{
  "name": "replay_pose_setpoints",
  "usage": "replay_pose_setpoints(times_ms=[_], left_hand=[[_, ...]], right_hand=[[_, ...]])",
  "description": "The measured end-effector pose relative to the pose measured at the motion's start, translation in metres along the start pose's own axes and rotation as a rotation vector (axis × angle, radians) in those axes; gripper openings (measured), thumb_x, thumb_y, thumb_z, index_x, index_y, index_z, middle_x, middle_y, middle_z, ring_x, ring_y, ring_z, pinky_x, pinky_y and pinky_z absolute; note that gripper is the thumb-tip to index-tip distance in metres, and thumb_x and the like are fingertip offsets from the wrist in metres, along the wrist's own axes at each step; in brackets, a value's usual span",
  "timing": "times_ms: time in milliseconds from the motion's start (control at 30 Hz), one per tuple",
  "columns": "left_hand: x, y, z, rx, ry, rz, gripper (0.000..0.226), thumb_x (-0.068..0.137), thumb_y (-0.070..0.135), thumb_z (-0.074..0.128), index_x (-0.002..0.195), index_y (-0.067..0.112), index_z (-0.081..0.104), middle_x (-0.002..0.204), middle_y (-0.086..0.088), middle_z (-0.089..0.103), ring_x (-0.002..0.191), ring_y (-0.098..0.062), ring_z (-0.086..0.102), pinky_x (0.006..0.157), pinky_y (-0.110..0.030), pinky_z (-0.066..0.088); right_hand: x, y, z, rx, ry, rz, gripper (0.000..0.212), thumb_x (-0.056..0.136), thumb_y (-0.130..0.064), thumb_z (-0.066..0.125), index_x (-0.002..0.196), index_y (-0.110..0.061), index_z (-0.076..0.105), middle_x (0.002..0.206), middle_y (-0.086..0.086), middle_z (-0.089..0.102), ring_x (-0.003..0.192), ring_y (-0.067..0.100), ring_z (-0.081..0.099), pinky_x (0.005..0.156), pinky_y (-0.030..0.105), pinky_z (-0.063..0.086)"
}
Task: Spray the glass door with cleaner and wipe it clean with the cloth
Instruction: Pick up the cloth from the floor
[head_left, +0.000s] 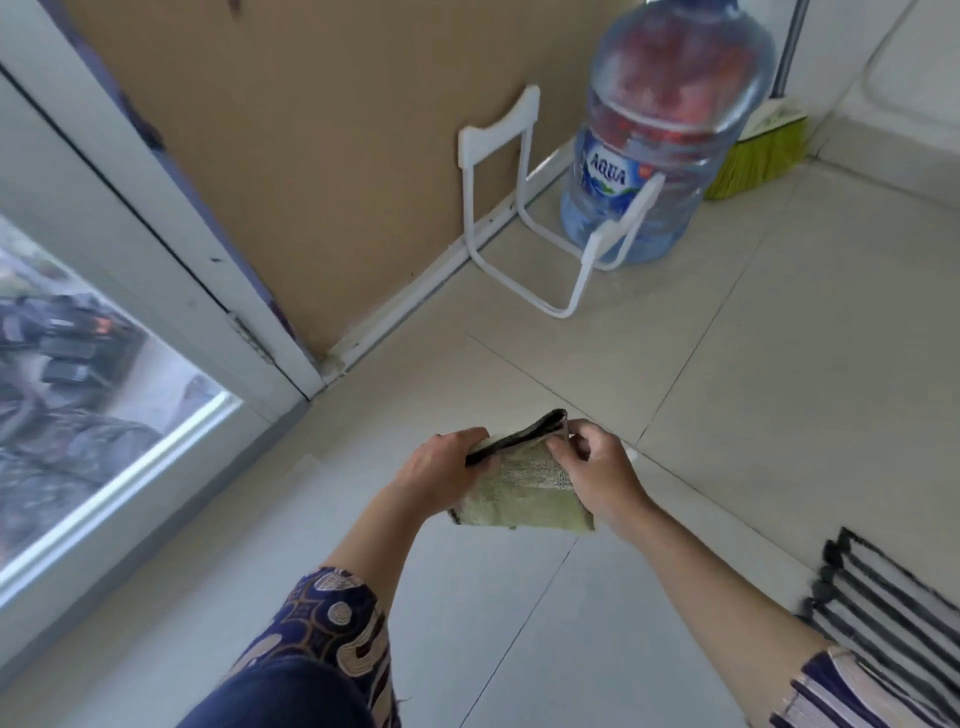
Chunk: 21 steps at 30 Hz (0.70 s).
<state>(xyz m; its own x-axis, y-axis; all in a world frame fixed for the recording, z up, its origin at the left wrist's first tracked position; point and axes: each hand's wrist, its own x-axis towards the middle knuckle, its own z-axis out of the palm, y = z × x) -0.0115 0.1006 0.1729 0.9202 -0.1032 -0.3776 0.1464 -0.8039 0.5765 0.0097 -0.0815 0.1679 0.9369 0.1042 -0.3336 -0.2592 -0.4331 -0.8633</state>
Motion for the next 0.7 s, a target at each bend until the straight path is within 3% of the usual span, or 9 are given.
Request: replay_pose_setpoints(times_ms=[100,200,267,333,400,467,600,700], left_hand=[[-0.039,0.033,-0.069,-0.086,0.027,-0.026,0.023,0.091,0.034,0.050,0.069,0.029,0.044,0.063,0.007,0.051,0.063,-0.016,0.051,0.050,-0.025,0.035],[-0.080,0.075,-0.148,-0.126,0.087,-0.013,0.015,0.092,0.037,0.048,0.079,0.029,0.047,0.063,0.010,0.051,0.063,-0.014,0.052,0.052,-0.023,0.037],[-0.109,0.104,-0.196,-0.176,0.122,0.006,0.012,0.092,0.038,0.046,0.084,0.029,0.050,0.068,0.009,0.055,0.067,-0.014,0.055,0.057,-0.024,0.041],[-0.141,0.135,-0.248,-0.238,0.166,0.005,0.012,0.092,0.037,0.047,0.083,0.032,0.052,0.072,0.010,0.057,0.070,-0.011,0.056,0.059,-0.020,0.042],[-0.171,0.162,-0.298,-0.263,0.205,0.014,0.012,0.092,0.036,0.047,0.087,0.030,0.056,0.074,0.010,0.058,0.070,-0.009,0.055,0.058,-0.017,0.040],[-0.199,0.185,-0.341,-0.316,0.261,0.017,0.012,0.093,0.033,0.047,0.087,0.027,0.057,0.074,0.007,0.057,0.070,-0.012,0.054,0.061,-0.023,0.041],[-0.255,0.225,-0.433,-0.432,0.404,0.021,0.015,0.093,0.028,0.048,0.081,0.032,0.056,0.069,0.010,0.057,0.063,-0.007,0.054,0.057,-0.016,0.043],[-0.297,0.243,-0.491,-0.480,0.529,-0.023,0.018,0.092,0.031,0.048,0.084,0.020,0.060,0.073,0.002,0.060,0.064,-0.011,0.057,0.062,-0.023,0.046]], right_hand=[[-0.027,-0.084,-0.016,0.022,-0.025,-0.036,0.016,0.091,-0.025,0.054,0.099,-0.013,0.061,0.076,0.004,0.056,0.065,0.015,0.049,0.058,0.024,0.036],[-0.057,-0.175,-0.037,0.093,-0.054,-0.050,0.020,0.090,-0.032,0.054,0.098,-0.015,0.060,0.077,0.010,0.060,0.064,0.023,0.053,0.060,0.031,0.043],[-0.077,-0.229,-0.052,0.169,-0.091,-0.039,0.023,0.088,-0.039,0.056,0.095,-0.018,0.060,0.087,0.017,0.066,0.073,0.032,0.061,0.070,0.038,0.052],[-0.100,-0.286,-0.070,0.178,-0.141,-0.032,0.039,0.084,-0.047,0.057,0.091,-0.009,0.060,0.091,0.026,0.063,0.084,0.032,0.064,0.077,0.038,0.052],[-0.121,-0.338,-0.086,0.186,-0.215,-0.024,0.057,0.080,-0.050,0.061,0.099,0.002,0.055,0.099,0.032,0.057,0.088,0.035,0.063,0.081,0.037,0.047],[-0.140,-0.382,-0.099,0.183,-0.331,-0.018,0.047,0.076,-0.044,0.068,0.102,-0.006,0.060,0.098,0.020,0.066,0.089,0.021,0.065,0.085,0.032,0.048],[-0.171,-0.472,-0.121,0.156,-0.468,-0.110,0.010,0.081,-0.018,0.068,0.090,-0.018,0.063,0.089,-0.001,0.070,0.072,-0.002,0.065,0.060,0.009,0.046],[-0.192,-0.538,-0.135,0.142,-0.454,-0.217,0.004,0.085,-0.019,0.063,0.085,-0.020,0.060,0.084,-0.005,0.064,0.074,0.005,0.061,0.063,0.015,0.046]])
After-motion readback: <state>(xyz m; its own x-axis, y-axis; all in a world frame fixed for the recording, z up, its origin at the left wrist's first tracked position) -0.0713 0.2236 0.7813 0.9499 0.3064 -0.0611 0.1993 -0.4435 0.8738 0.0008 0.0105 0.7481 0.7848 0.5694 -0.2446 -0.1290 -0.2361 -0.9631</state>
